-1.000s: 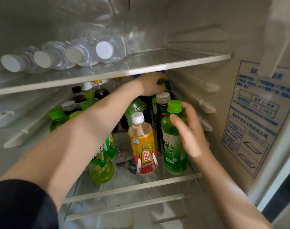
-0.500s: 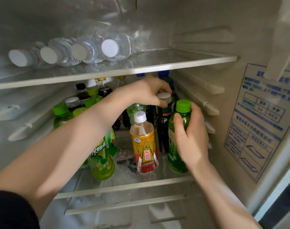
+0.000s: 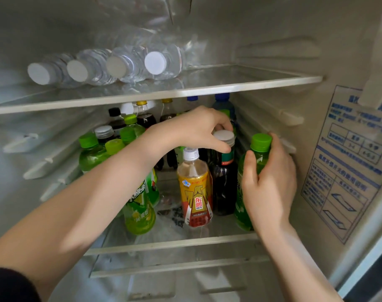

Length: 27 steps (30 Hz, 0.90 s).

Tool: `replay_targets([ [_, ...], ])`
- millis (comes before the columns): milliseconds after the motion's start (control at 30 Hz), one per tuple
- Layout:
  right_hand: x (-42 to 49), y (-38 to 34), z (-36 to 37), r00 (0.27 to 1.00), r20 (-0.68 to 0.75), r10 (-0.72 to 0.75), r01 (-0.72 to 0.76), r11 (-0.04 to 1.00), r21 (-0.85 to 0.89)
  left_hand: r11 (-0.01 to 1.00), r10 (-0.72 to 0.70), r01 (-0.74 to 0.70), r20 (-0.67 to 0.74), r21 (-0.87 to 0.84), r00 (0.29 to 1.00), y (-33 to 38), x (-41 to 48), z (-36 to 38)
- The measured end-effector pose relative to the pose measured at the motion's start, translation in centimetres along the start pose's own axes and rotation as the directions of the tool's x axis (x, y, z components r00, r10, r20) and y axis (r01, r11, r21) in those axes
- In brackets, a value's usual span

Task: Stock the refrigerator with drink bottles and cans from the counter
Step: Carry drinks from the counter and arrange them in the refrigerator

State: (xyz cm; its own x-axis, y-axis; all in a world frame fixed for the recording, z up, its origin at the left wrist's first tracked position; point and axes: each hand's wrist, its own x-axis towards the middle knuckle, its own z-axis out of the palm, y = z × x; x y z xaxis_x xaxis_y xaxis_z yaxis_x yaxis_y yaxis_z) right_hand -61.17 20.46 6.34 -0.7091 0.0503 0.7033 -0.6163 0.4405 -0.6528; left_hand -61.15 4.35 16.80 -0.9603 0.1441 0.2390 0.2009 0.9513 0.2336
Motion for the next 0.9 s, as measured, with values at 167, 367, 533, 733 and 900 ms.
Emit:
replay_targets([
  [167,0.7,0.1,-0.3,0.993,0.122,0.003,0.001,0.999,-0.035,0.998,-0.042,0.039,0.062,0.045,0.997,-0.3,0.5,-0.4],
  [367,0.7,0.2,-0.6,0.989,0.150,-0.001,0.002,1.000,-0.008,0.998,-0.063,0.063,-0.068,-0.004,0.996,-0.7,2.7,-0.9],
  [533,0.6,0.2,-0.7,0.988,0.155,-0.012,0.012,1.000,-0.003,0.975,-0.112,0.104,0.030,0.194,0.993,-1.8,6.0,0.3],
  [733,0.6,0.4,-0.6,0.988,0.156,-0.016,0.018,1.000,-0.015,0.964,-0.122,0.090,0.116,0.250,0.986,-2.1,8.1,0.3],
  [900,0.7,0.5,-0.5,0.988,0.153,-0.014,0.012,1.000,0.014,0.975,-0.053,0.022,0.135,0.223,0.989,-1.7,7.7,-0.1],
])
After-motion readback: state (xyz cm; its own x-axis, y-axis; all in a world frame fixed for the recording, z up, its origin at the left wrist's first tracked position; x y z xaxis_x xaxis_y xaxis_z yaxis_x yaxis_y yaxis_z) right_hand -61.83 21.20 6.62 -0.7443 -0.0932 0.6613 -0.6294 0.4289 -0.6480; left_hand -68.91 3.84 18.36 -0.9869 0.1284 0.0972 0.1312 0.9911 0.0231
